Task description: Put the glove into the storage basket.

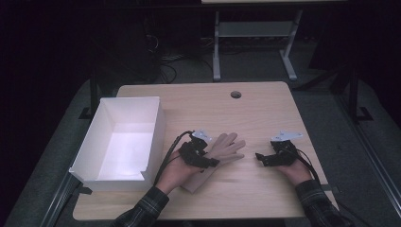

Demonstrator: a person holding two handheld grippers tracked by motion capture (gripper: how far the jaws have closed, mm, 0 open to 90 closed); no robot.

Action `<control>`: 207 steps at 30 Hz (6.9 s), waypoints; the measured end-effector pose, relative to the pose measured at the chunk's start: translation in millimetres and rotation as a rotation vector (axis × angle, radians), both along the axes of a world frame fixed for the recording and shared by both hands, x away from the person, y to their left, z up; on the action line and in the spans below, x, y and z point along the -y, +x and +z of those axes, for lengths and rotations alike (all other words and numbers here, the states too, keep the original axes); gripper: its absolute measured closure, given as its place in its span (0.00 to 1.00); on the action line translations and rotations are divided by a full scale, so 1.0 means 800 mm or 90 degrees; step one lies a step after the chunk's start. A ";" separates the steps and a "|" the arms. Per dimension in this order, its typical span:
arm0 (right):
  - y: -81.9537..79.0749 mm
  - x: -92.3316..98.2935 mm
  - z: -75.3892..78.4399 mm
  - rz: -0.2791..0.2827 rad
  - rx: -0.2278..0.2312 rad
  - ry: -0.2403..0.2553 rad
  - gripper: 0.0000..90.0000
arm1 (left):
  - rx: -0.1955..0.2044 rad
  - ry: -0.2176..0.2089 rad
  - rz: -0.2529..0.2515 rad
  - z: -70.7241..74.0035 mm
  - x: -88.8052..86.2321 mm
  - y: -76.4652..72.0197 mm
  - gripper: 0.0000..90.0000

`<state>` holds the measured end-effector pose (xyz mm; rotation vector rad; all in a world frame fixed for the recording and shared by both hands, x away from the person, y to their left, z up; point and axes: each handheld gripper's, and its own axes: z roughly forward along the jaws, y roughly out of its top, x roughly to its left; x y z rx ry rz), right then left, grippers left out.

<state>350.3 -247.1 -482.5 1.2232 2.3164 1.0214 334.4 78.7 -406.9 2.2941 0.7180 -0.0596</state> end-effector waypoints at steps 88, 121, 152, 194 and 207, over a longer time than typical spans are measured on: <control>0.000 0.000 0.000 -0.003 -0.001 0.001 0.15 | 0.023 0.054 0.363 0.065 -0.300 0.043 0.74; 0.000 0.000 0.000 -0.003 0.000 0.001 0.15 | -0.002 0.100 0.388 -0.004 -0.291 0.063 0.21; 0.000 0.000 0.000 -0.002 -0.001 0.000 0.15 | 0.084 -0.028 0.272 0.122 -0.214 0.057 0.18; 0.000 0.000 0.000 -0.002 -0.001 0.001 0.15 | 0.080 -0.047 0.149 0.045 -0.025 0.032 0.18; 0.000 0.000 0.000 -0.002 -0.001 0.001 0.15 | 0.100 -0.019 0.129 -0.017 -0.015 0.021 0.18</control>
